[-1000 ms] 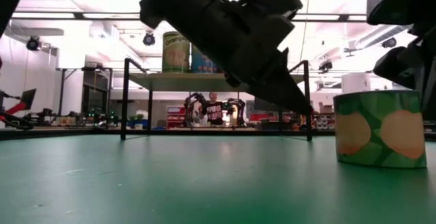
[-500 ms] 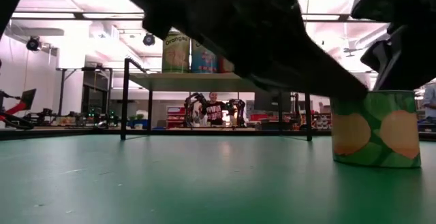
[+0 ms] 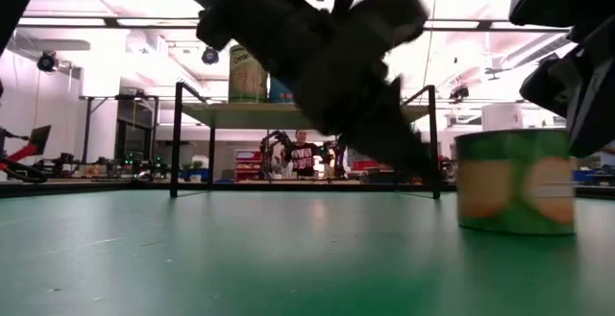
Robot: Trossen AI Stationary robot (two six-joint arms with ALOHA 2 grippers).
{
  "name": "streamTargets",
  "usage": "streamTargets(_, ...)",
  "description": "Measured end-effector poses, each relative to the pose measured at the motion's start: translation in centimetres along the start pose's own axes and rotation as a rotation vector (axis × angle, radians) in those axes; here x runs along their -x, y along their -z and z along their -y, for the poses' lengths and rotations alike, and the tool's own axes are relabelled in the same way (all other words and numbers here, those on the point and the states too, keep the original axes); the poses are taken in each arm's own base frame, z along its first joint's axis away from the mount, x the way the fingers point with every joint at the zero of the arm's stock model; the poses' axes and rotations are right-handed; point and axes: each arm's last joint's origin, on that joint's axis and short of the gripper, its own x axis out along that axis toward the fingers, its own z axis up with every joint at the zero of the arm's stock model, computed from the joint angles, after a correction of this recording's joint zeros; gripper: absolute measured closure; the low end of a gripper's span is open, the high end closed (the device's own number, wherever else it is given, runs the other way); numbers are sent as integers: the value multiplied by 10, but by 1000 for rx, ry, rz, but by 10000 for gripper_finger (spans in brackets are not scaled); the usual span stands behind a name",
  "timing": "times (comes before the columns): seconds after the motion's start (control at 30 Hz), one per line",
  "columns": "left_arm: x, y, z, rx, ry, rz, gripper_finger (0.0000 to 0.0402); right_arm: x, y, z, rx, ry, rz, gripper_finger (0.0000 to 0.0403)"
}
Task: Pick and place cans onto a shelf
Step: Put the canned sliced peaches on the shelf
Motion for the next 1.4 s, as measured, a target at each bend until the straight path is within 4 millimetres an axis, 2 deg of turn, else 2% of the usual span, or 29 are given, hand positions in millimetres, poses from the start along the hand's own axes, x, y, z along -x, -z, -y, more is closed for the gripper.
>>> streamTargets(0.1, 7, 0, -5, 9, -119, -39, 402, 0, 1, 0, 2, 1, -13, 394)
streamTargets(0.2, 10, -1, -4, 7, -125, -50, 402, 0, 2, 1, 8, 13, -24, 394)
streamTargets(0.43, 9, -2, 5, -10, 72, -30, 402, -2, 2, 5, 18, 91, 18, 394)
streamTargets(0.8, 3, 0, 7, -10, 97, -15, 402, 4, 7, 7, 32, 89, -47, 385)
streamTargets(0.97, 3, -1, 7, -8, 96, -2, 402, 2, 6, 8, -4, 95, -37, 328)
streamTargets(1.23, 3, -1, 6, -8, 95, 0, 402, -4, 1, 3, 14, 91, 50, 173)
streamTargets(1.4, 2, -2, 6, -7, 93, 5, 402, -19, 0, 0, 56, 97, 92, 92)
